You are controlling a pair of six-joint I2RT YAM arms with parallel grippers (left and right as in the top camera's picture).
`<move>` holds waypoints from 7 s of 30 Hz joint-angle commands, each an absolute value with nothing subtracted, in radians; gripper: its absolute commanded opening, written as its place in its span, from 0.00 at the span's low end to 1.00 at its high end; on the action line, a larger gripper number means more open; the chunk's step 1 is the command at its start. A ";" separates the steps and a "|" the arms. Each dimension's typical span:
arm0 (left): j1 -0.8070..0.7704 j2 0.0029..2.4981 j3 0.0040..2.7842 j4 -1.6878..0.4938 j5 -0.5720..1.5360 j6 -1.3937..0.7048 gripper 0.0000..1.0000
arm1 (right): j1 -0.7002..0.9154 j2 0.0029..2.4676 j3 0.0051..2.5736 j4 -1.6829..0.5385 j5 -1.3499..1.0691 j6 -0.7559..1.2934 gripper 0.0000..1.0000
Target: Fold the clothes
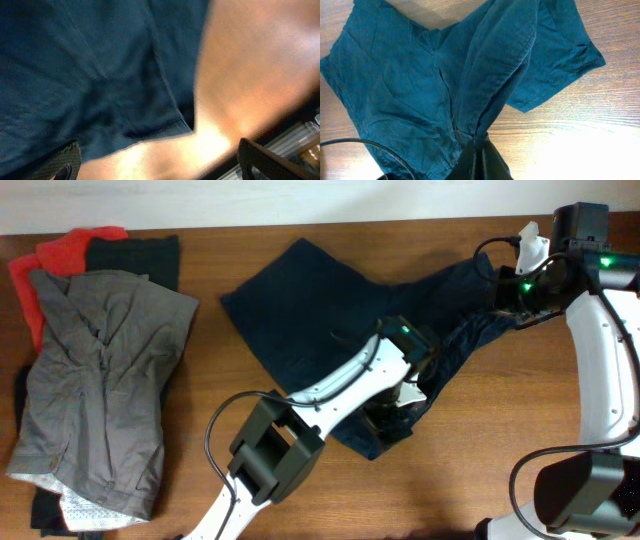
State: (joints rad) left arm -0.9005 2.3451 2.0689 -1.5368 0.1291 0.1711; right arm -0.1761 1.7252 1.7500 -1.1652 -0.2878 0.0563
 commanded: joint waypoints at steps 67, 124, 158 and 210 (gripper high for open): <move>-0.337 1.778 2.698 -1.446 -0.349 0.058 0.01 | -0.264 1.694 2.720 -1.680 -0.245 -0.019 0.04; -0.195 2.122 2.212 -1.688 0.005 0.051 0.09 | -0.157 2.008 2.192 -1.699 -0.249 -0.101 0.04; -0.390 1.902 2.013 -1.688 0.008 0.038 0.61 | -0.150 1.929 1.745 -1.527 -0.364 -0.127 0.38; -0.309 2.051 2.122 -1.132 -0.047 0.107 0.98 | -0.186 2.065 1.283 -0.494 -0.065 0.257 0.54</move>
State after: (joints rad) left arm -0.3092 2.0422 2.1223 -1.1385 -0.0418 0.0937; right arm -0.1604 2.0026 1.2991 -0.5934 -0.1364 0.3199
